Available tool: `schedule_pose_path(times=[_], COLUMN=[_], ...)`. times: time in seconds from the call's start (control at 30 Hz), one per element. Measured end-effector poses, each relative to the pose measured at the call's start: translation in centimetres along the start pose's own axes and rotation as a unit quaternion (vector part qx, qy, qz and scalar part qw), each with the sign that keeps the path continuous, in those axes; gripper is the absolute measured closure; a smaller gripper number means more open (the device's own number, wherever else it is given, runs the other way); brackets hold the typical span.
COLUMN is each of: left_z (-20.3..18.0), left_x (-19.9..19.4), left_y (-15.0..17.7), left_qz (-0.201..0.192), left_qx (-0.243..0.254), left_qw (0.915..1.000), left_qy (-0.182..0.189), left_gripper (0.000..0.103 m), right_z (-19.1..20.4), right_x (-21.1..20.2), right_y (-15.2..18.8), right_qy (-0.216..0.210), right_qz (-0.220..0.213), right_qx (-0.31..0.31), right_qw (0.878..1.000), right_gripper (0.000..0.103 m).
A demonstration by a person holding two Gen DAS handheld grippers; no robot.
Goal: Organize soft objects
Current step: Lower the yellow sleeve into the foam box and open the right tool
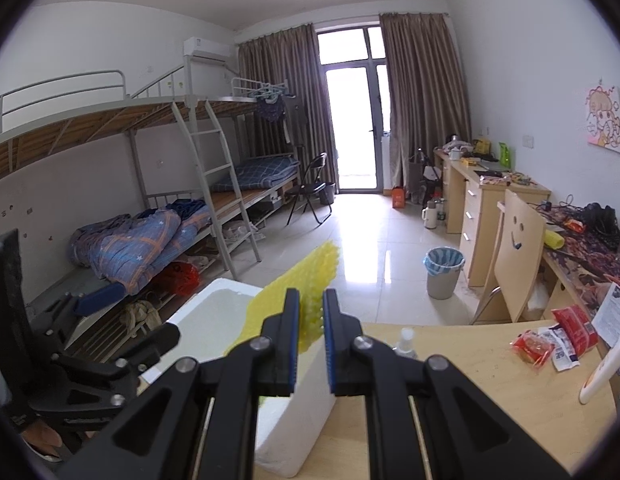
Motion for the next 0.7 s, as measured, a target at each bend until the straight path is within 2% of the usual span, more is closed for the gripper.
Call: schedule_pose_path(times=[0.23,0.43,0.7], left_z=[2.2,4.5,6.2], left_x=[-1.4,-2.2,-2.5], left_y=[0.8,1.8,2.1], left_qz=[0.003,0.008,0.006], left_qx=[0.008,-0.011,-0.024], left_qw=[0.9994,0.9986,0.9977], left_qy=[-0.035,-0.052,-0.063], left_gripper=[0.001,0.001,0.001], right_z=[1.9,3.9,4.4], right_x=[1.5,2.9,4.1], right_y=[0.8,1.7,1.9], right_qy=[-0.024,-0.040,-0.036], right_qz=[0.023,0.044,0.058], right_qx=[-0.004,-0.020,-0.029], right_qw=[0.999,0.998,0.997], right_gripper=[0.089,0.089,0.089])
Point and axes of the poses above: each gripper's, at about its wrist camera, not at the fingertips, and x roughly the way its jaws point, z to its left, y to its underside, the point moved 10 cm from there along x, roughly the way its jaws point, and after that the axes turned 8 degrees about x, right-handed, at the moved point
